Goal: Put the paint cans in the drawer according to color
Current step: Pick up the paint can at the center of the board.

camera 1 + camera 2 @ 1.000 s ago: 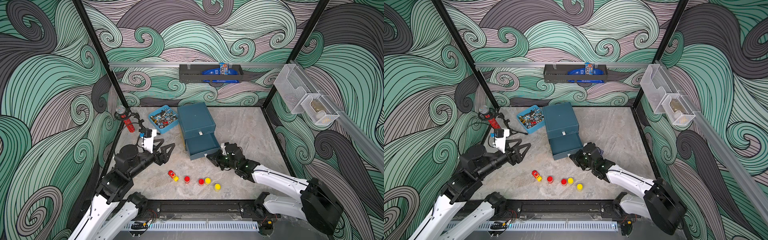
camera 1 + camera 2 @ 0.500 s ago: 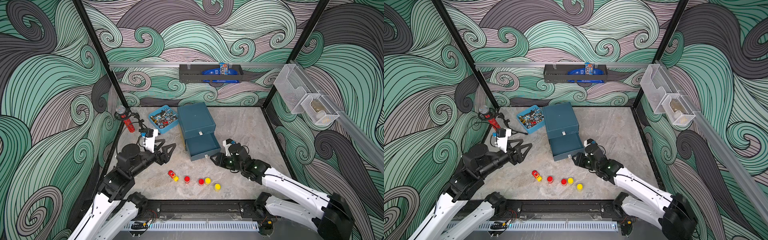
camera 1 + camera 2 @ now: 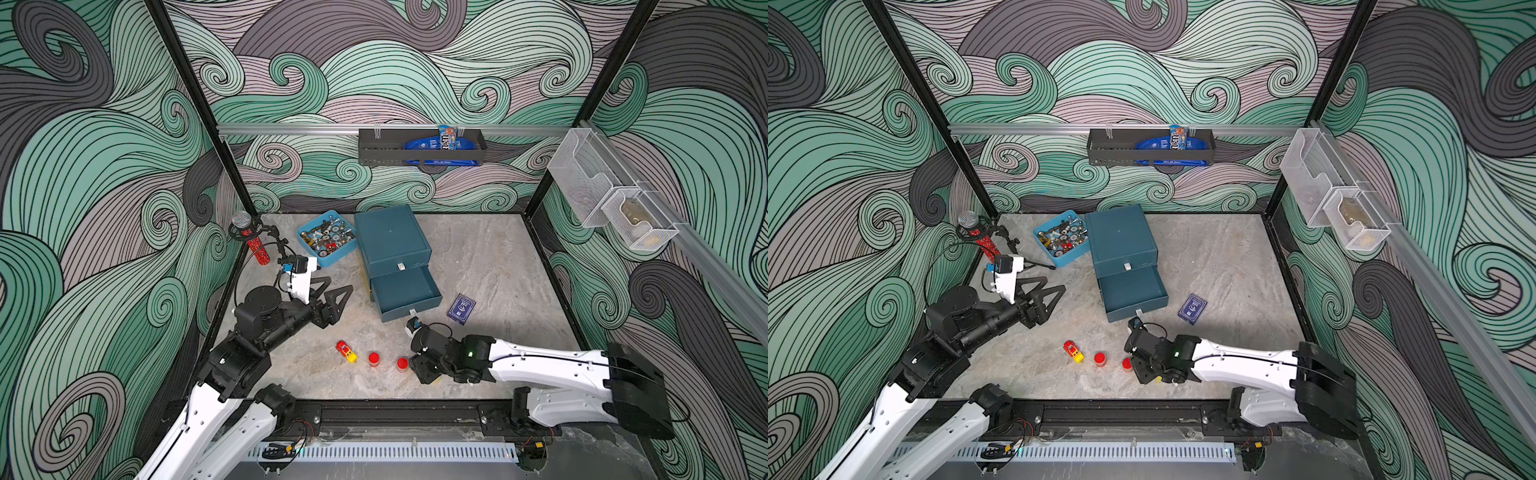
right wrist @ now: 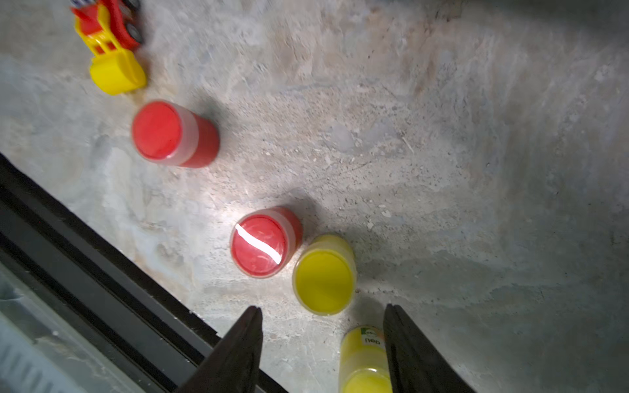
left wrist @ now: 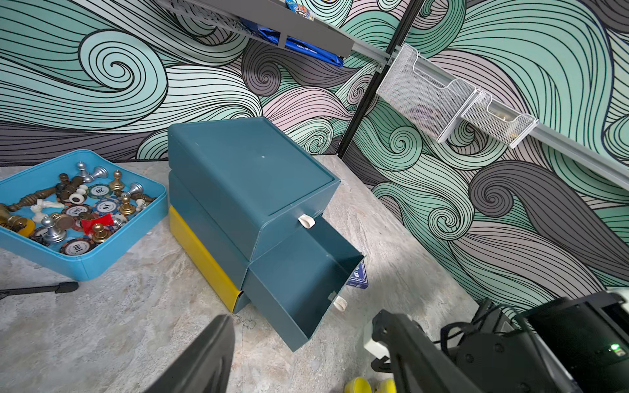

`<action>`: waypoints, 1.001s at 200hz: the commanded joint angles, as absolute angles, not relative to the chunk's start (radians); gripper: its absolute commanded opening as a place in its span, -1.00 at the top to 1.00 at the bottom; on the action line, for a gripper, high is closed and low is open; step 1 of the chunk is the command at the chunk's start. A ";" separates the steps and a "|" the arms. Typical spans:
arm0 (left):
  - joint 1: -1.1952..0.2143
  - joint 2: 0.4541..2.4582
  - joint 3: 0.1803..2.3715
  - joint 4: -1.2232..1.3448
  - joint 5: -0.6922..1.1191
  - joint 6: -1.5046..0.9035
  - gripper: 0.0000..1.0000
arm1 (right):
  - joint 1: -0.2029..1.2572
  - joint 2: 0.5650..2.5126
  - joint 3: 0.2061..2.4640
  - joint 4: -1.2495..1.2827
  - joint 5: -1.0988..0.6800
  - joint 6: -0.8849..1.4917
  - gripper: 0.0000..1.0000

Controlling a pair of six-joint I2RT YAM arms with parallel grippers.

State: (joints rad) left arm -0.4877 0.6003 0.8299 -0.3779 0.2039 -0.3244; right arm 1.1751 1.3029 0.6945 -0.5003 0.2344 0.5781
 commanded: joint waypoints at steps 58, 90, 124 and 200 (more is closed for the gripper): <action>-0.493 0.600 0.858 -0.352 0.198 -0.339 -0.49 | 1.189 1.415 0.725 -0.504 0.318 0.544 -0.19; -0.493 0.603 0.853 -0.343 0.201 -0.349 -0.49 | 1.187 1.488 0.753 -0.475 0.319 0.529 -0.10; -0.494 0.604 0.859 -0.347 0.199 -0.349 -0.50 | 1.184 1.498 0.763 -0.452 0.333 0.529 0.06; -0.493 0.600 0.861 -0.354 0.193 -0.350 -0.50 | 1.168 1.259 0.807 -0.576 0.411 0.584 0.73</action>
State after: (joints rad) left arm -0.4877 0.6006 0.8299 -0.3710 0.2024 -0.3447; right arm 1.1843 1.4117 0.7464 -0.4835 0.3271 0.5423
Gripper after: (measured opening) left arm 0.750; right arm 0.354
